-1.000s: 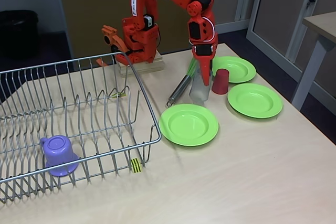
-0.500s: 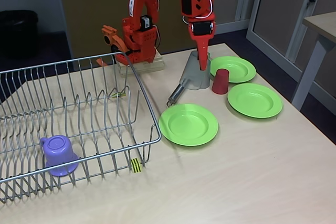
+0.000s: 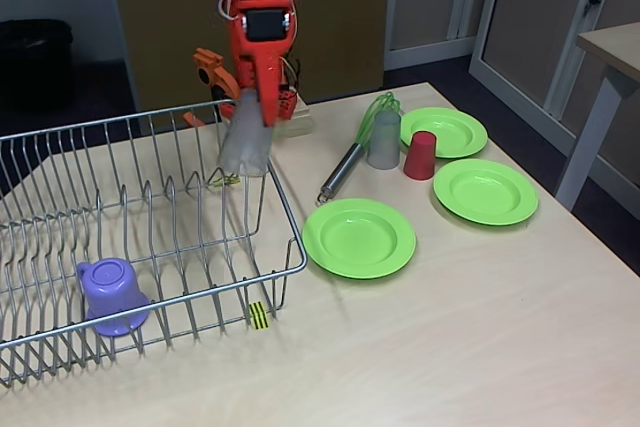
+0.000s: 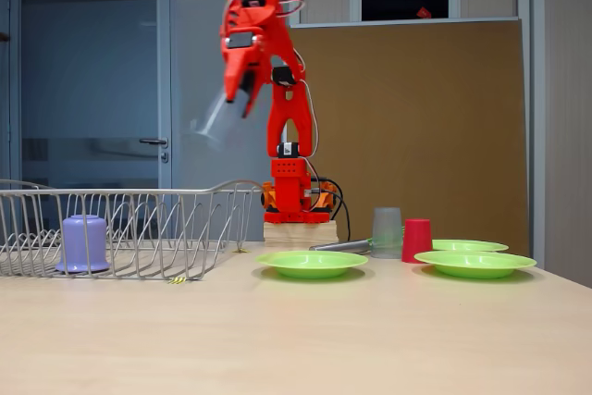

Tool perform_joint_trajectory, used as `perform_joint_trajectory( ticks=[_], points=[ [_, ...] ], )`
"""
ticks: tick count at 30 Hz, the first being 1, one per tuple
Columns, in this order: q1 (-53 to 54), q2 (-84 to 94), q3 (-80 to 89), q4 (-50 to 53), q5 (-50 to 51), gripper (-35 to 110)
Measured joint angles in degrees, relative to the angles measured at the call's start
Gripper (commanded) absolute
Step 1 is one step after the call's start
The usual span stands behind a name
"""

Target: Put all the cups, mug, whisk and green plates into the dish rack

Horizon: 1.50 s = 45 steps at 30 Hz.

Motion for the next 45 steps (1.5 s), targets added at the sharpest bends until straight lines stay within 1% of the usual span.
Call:
perform_joint_trajectory(
  ticks=[3, 7, 10, 14, 23, 35, 45],
  points=[
    [4.83, -8.09, -4.75, -1.58, -5.10, 12],
    [8.26, -20.13, -10.63, -3.08, -8.88, 12],
    [9.32, -28.04, -14.15, -3.43, -9.67, 12],
    [8.88, -34.01, -15.29, -3.78, -9.49, 12],
    [11.25, -40.17, -17.93, -3.52, -10.02, 11],
    [16.79, -49.22, -27.51, -4.22, -15.47, 13],
    [18.28, -51.68, -29.53, -3.78, -16.96, 27]
  ],
)
